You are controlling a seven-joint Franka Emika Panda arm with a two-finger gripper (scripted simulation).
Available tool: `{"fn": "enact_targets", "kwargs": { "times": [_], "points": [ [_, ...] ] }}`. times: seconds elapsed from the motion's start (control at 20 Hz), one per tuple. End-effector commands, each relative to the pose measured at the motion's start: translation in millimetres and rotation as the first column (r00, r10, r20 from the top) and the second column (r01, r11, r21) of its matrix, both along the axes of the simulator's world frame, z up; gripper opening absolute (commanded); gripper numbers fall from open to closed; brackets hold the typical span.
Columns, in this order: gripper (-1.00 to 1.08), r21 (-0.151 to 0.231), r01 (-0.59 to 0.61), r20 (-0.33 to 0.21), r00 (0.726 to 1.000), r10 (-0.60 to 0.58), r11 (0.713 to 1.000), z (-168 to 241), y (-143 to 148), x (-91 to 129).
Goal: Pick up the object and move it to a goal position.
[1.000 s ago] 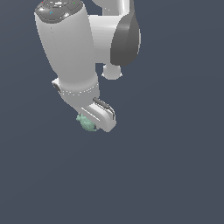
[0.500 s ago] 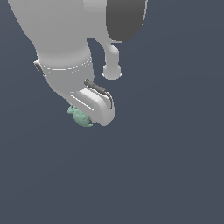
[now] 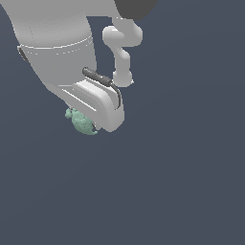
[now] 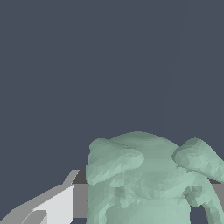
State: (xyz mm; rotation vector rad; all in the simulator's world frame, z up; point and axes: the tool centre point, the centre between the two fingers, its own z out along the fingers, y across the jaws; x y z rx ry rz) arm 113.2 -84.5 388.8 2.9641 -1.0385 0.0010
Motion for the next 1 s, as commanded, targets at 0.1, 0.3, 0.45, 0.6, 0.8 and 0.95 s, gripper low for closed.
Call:
{"fn": "enact_targets", "kwargs": {
  "times": [0.1, 0.3, 0.45, 0.6, 0.8, 0.95],
  "points": [
    [-1.0, 0.001, -0.001, 0.0, 1.0, 0.001, 1.0, 12.4, -0.9, 4.3],
    [-1.0, 0.001, -0.001, 0.0, 1.0, 0.001, 1.0, 20.3, -1.6, 7.2],
    [-1.0, 0.001, -0.001, 0.0, 1.0, 0.001, 1.0, 24.2, -1.9, 8.8],
    [-1.0, 0.001, -0.001, 0.0, 1.0, 0.001, 1.0, 26.6, -2.0, 9.7],
    [-1.0, 0.001, 0.0, 0.0, 1.0, 0.0, 1.0, 28.1, -2.5, 10.3],
    [-1.0, 0.001, 0.0, 0.0, 1.0, 0.0, 1.0, 28.7, -2.5, 10.5]
  ]
}}
